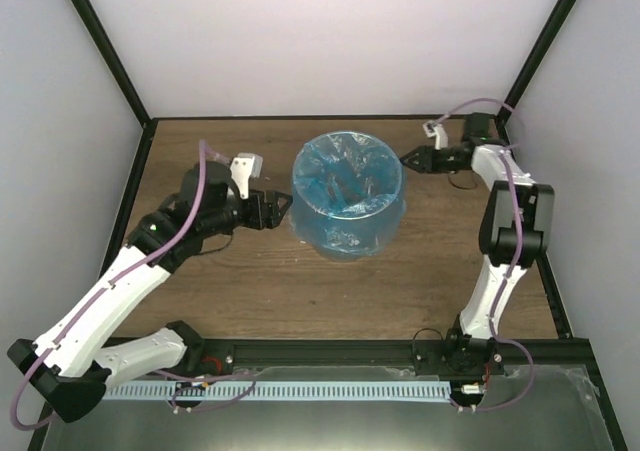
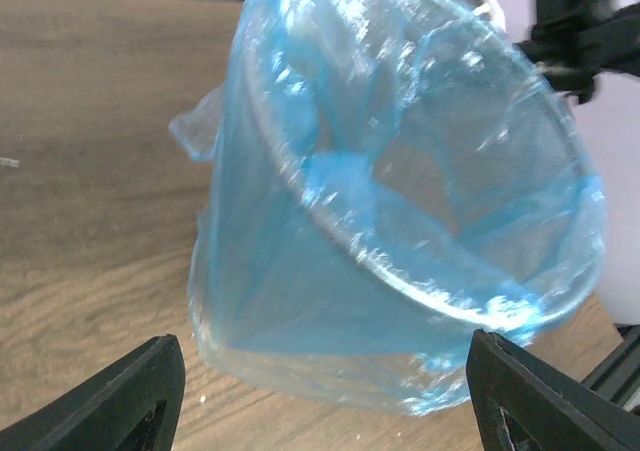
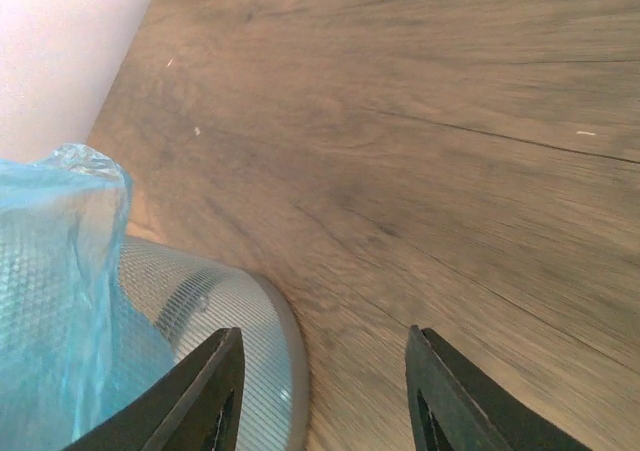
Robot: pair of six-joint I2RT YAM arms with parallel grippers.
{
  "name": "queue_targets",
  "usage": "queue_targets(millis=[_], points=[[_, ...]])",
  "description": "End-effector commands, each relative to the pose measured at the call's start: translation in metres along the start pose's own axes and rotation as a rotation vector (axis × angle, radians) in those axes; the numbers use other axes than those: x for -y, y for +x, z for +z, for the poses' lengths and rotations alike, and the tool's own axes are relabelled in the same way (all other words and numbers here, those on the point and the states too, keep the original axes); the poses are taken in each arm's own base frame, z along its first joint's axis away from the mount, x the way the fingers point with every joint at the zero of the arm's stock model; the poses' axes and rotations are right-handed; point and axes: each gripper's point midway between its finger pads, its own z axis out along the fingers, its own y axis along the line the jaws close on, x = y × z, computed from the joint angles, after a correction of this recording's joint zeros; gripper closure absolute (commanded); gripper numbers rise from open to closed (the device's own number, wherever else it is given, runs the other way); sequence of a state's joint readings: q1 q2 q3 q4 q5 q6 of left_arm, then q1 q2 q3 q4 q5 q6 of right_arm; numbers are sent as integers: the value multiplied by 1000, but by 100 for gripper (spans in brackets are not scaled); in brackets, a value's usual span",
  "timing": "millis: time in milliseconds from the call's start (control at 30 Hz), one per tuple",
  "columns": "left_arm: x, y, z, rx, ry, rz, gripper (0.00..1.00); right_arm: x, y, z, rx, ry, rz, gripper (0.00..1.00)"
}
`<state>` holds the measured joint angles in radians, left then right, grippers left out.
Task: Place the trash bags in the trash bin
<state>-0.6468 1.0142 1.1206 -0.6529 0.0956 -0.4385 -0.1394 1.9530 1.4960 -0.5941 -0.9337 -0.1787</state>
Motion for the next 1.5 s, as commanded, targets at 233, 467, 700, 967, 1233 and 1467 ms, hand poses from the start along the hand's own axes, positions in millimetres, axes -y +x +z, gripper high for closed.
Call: queue_targets(millis=[233, 467, 700, 967, 1233, 1467], points=[[42, -45, -17, -152, -15, 120, 30, -81, 22, 93, -141, -268, -240, 56], [54, -23, 18, -308, -40, 206, 38, -158, 100, 82, -249, -626, -413, 53], [60, 19, 36, -461, -88, 307, 59, -153, 119, 80, -294, -543, -405, 57], [42, 62, 52, -601, -118, 324, 96, -144, 98, 59, -280, -324, -395, 57], [28, 107, 87, -687, -100, 352, 96, -117, 98, 26, -196, 58, -397, 52], [21, 145, 108, -773, -105, 383, 96, -143, 114, -10, -46, 80, -455, 46]])
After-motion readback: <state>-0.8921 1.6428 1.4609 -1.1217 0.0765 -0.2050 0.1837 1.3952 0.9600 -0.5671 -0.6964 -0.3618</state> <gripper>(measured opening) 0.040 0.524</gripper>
